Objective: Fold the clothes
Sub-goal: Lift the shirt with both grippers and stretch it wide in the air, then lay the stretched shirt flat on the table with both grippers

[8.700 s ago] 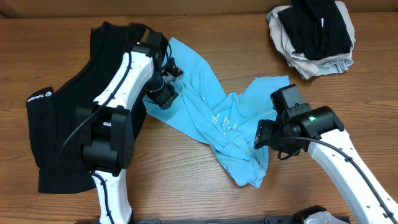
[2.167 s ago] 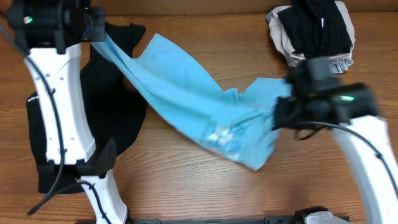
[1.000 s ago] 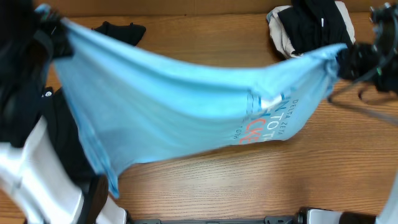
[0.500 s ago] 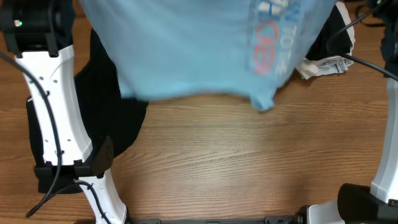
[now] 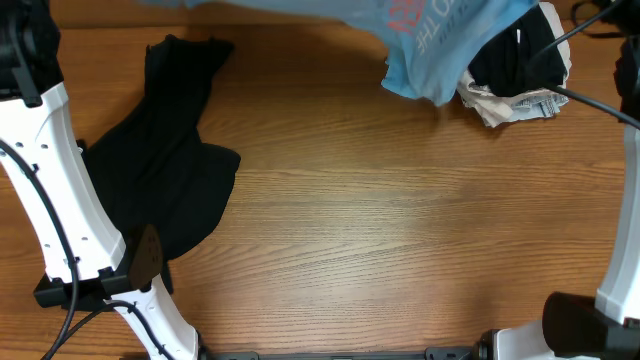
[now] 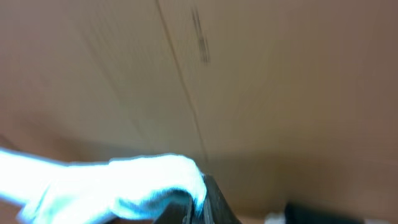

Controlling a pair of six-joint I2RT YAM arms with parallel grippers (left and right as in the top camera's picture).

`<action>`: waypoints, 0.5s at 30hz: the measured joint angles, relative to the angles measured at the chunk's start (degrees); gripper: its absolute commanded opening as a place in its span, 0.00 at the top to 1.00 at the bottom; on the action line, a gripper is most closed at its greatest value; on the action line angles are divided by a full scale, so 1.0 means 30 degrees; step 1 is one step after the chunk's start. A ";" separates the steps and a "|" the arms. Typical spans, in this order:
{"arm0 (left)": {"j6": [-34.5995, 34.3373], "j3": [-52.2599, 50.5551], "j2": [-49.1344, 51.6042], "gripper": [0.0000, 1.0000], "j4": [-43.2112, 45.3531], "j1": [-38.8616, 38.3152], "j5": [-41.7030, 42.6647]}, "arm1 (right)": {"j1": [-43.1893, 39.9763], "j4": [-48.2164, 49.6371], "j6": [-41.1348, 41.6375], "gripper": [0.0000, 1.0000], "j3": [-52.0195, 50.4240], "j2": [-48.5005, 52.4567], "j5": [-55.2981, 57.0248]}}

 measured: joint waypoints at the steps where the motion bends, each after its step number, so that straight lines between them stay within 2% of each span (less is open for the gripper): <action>1: 0.0015 0.0000 0.0000 0.96 -0.0940 0.0000 -0.0007 | 0.0000 -0.0867 -0.0007 0.96 0.0066 0.0182 -0.0029; 8: -0.0029 -0.0007 0.0058 0.96 -0.7497 0.0087 0.0058 | -0.0007 -0.9530 -0.0364 0.96 0.0095 0.2608 -0.0138; 13: -0.0233 -0.0095 0.0058 0.96 -1.0892 0.0087 0.0051 | 0.0000 -1.3610 -0.0663 0.96 -0.0022 0.2841 0.0576; 15: -0.0291 -0.0328 0.0058 0.96 -1.1409 0.0087 0.0066 | 0.0000 -1.5023 -0.0954 0.96 -0.0015 0.2798 0.0969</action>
